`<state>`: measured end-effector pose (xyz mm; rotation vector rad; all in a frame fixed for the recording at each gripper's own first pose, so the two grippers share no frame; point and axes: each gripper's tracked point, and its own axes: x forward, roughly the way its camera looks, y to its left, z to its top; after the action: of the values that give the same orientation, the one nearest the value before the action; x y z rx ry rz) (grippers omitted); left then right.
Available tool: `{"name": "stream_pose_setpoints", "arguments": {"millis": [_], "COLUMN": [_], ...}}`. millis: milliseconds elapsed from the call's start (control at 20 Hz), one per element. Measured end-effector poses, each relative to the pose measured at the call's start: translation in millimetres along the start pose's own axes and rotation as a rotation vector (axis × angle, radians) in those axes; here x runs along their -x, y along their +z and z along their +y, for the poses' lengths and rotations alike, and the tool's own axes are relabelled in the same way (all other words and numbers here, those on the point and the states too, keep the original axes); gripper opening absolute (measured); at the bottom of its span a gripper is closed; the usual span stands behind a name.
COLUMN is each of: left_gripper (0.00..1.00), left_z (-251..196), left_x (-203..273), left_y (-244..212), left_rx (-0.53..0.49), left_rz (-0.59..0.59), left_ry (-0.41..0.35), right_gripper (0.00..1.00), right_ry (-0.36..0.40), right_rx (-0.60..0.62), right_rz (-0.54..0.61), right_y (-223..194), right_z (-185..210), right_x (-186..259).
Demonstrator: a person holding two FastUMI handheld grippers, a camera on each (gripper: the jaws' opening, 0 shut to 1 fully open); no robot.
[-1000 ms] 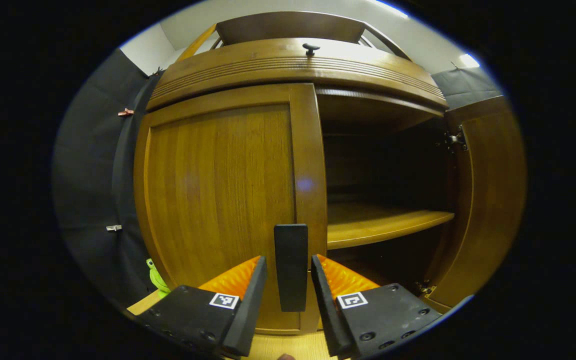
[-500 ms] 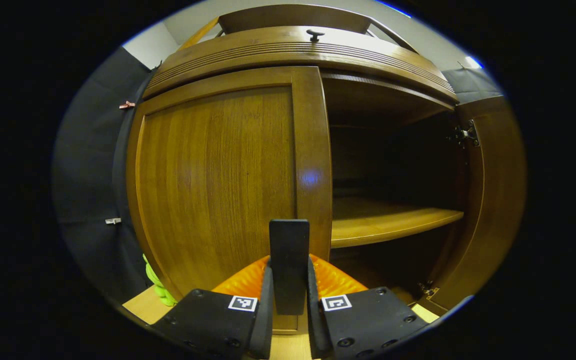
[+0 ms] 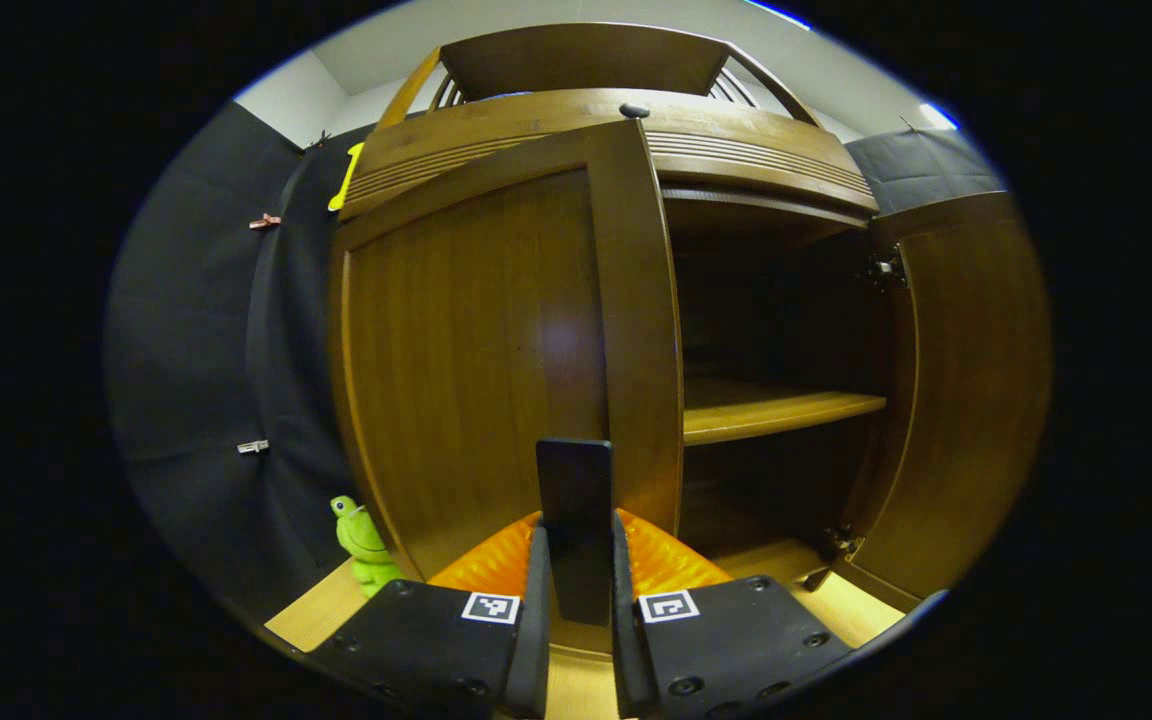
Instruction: Open the right door of the double-door shoe cabinet with the right hand, and open the left door with the left hand.
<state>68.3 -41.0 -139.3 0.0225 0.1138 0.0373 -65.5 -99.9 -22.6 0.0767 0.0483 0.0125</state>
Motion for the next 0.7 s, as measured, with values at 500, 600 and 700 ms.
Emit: {"name": "stream_pose_setpoints", "arguments": {"millis": [500, 600, 700], "left_gripper": [0.29, 0.27, 0.27], "left_z": [56.4, 65.7, 72.9], "left_x": [68.9, 76.3, 82.0], "left_y": [-11.7, -13.7, -13.9], "left_rx": [-0.002, 0.001, 0.002], "left_rz": [0.009, 0.010, 0.007], "left_ry": [-0.016, -0.017, -0.020], "right_gripper": [0.92, 0.98, 0.98], "right_ry": [0.042, 0.049, 0.052], "right_rx": [-0.003, -0.013, -0.013], "right_rz": [0.013, 0.014, 0.013], "right_y": [-13.3, -14.4, -14.6], "right_z": [37.6, 45.3, 50.6], "right_x": [-5.9, -6.9, -8.3]}}
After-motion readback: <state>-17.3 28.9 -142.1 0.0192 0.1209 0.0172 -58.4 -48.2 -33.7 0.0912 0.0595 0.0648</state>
